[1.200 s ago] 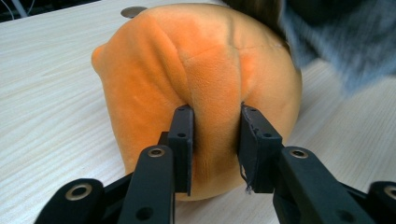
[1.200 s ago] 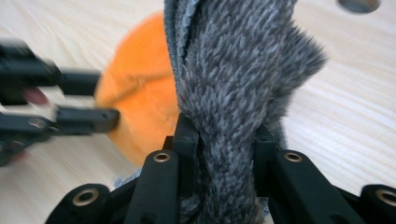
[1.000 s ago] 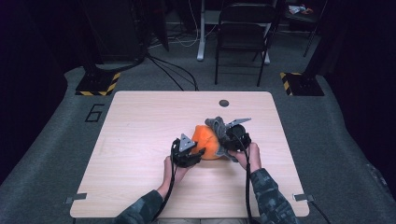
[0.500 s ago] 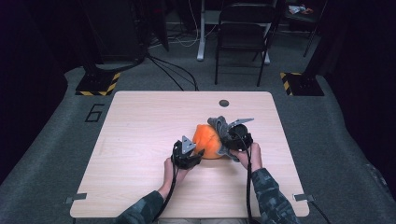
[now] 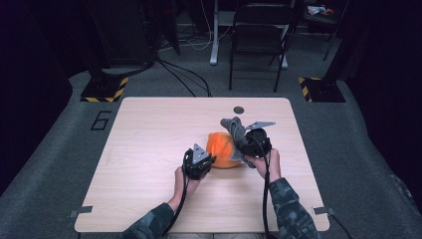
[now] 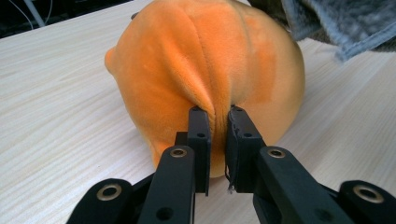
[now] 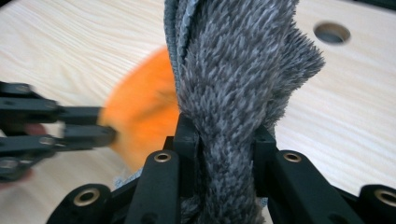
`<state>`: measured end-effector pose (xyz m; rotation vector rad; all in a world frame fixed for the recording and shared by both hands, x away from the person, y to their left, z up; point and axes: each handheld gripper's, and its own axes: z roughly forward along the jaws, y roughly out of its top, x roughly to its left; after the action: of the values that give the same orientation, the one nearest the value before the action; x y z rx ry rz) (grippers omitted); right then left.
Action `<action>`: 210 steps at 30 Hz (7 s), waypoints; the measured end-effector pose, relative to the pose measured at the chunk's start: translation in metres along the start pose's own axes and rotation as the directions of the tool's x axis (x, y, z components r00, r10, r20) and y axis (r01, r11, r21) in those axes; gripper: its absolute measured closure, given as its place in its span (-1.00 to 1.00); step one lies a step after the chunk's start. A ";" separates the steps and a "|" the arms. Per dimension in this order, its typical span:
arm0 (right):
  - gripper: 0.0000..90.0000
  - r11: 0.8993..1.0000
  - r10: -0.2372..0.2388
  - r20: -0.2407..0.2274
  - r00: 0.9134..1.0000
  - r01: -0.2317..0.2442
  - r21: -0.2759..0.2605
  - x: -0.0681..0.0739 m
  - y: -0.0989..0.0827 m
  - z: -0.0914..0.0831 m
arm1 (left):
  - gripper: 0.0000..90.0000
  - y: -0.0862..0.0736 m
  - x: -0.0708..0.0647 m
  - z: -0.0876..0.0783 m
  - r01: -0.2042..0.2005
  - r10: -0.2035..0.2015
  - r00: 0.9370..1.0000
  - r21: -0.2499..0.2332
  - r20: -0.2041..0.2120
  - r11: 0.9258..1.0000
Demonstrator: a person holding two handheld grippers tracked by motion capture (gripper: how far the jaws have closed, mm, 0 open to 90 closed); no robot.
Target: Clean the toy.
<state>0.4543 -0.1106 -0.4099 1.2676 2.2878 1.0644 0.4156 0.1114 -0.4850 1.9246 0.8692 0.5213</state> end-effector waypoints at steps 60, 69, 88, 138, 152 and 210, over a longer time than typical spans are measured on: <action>0.62 0.996 -0.024 0.031 0.999 0.021 0.082 -0.001 -0.015 0.026 | 0.08 -0.002 0.001 -0.001 -0.066 0.066 0.997 0.013 -0.031 0.998; 0.62 0.997 -0.029 0.021 0.999 0.027 0.077 0.000 -0.017 0.030 | 0.28 -0.012 -0.002 0.013 -0.088 0.091 0.995 0.061 -0.043 0.994; 0.65 0.995 -0.082 -0.062 0.995 0.079 -0.054 0.035 0.008 -0.006 | 0.73 0.008 -0.001 -0.004 -0.002 0.003 1.000 -0.016 0.008 1.000; 0.64 0.999 0.009 -0.039 0.999 -0.008 0.036 -0.001 -0.007 0.016 | 0.47 -0.002 0.009 0.001 0.007 -0.007 0.999 0.004 0.046 1.000; 0.63 0.998 0.006 -0.024 1.000 -0.005 0.059 -0.007 -0.016 0.026 | 0.49 -0.008 0.002 0.005 -0.046 0.046 0.999 0.046 -0.002 0.998; 0.61 0.970 0.096 0.109 0.989 -0.118 0.213 -0.046 -0.046 0.046 | 0.61 -0.008 0.007 0.006 -0.023 0.021 0.999 0.038 0.047 0.999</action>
<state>0.4798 -0.1428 -0.4781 1.5080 2.3349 0.7792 0.4215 0.1158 -0.4952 1.9754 0.8346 0.4735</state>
